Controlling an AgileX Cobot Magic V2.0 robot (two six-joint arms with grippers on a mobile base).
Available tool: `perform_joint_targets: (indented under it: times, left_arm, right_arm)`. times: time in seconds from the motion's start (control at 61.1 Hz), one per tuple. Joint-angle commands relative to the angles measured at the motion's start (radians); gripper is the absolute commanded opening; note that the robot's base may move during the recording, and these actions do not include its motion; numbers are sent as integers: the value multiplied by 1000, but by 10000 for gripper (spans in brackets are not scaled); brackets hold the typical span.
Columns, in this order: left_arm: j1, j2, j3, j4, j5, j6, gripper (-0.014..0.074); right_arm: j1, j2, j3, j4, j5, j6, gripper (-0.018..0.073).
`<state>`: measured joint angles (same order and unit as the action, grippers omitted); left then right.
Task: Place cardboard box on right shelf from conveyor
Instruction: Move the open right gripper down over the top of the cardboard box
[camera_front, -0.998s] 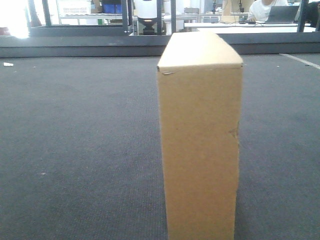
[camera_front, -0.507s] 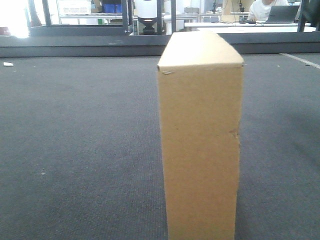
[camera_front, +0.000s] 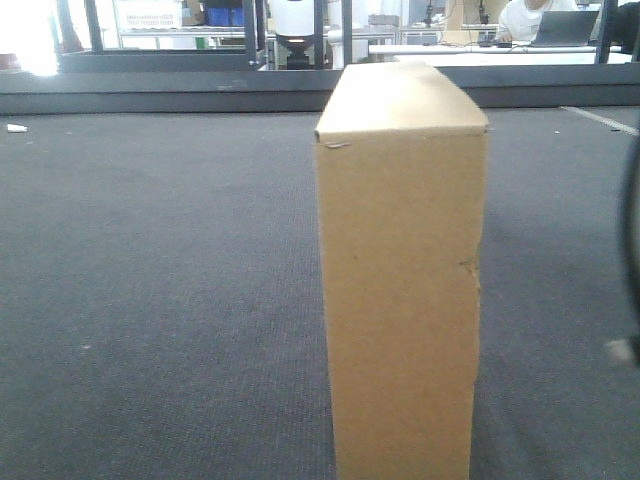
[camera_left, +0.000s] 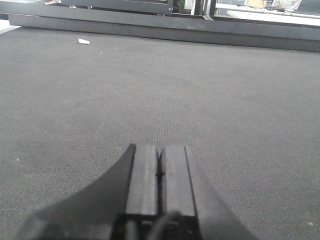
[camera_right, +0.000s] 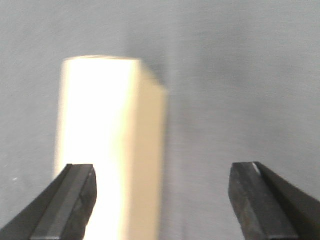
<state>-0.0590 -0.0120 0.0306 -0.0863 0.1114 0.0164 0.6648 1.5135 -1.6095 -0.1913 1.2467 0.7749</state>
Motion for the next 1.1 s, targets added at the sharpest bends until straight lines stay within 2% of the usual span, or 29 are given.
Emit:
perform_joint_targets:
  times: [0.0,0.393,1.08]
  left_arm:
    - [-3,-8,-3,-5,-81,-5,-119]
    - [-3,-8,-3,-5,-81,-5,-119]
    - [-3,-8,-3,-5,-81,-5,-119]
  right_arm:
    - [30,4,-58,-45,20,11,634]
    - [119,75,-85,-121,25,139,634]
    - [130,128,-81,-143,67,149,634]
